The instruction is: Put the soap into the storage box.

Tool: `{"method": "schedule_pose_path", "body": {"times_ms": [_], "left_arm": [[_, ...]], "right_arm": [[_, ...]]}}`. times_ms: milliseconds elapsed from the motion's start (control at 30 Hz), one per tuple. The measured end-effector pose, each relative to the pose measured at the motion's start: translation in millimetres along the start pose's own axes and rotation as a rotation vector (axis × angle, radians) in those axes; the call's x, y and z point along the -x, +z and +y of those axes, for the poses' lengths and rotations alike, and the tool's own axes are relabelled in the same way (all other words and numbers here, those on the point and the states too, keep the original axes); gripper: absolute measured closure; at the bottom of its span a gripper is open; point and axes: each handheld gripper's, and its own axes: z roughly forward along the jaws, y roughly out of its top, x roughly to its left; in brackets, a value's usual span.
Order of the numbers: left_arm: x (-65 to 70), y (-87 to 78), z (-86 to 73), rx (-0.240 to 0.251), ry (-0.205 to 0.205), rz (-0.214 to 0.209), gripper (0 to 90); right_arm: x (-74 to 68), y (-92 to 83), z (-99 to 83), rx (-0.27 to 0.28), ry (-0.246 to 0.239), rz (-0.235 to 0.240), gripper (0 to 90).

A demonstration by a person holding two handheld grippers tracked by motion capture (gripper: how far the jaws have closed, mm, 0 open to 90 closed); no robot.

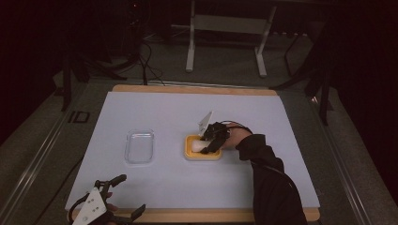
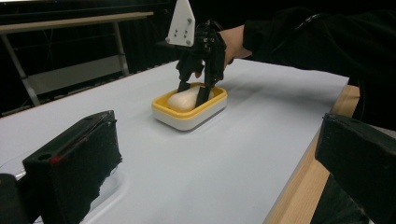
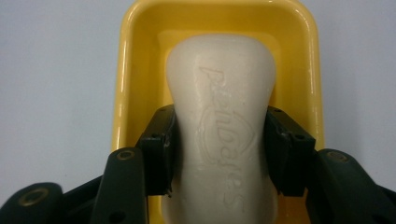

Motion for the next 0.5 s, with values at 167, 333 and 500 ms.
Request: {"method": "schedule_pose_path", "body": {"times_ms": [167, 333, 500], "left_arm": [[0.1, 0.0, 0.0, 0.002, -0.003, 0.001, 0.1], [0.2, -0.3, 0.1, 0.002, -0.001, -0.001, 0.1], [0.1, 0.0, 0.2, 0.000, 0.001, 0.000, 0.1]], "right_arm": [[-1.1, 0.9, 4.8, -0.037, 0.037, 0.028, 48.2], [-1.5, -3.1, 8.9, -0.048, 0.039, 0.037, 45.4], [-5.1, -13.0, 13.9, -0.050, 0.008, -0.012, 40.3]]}}
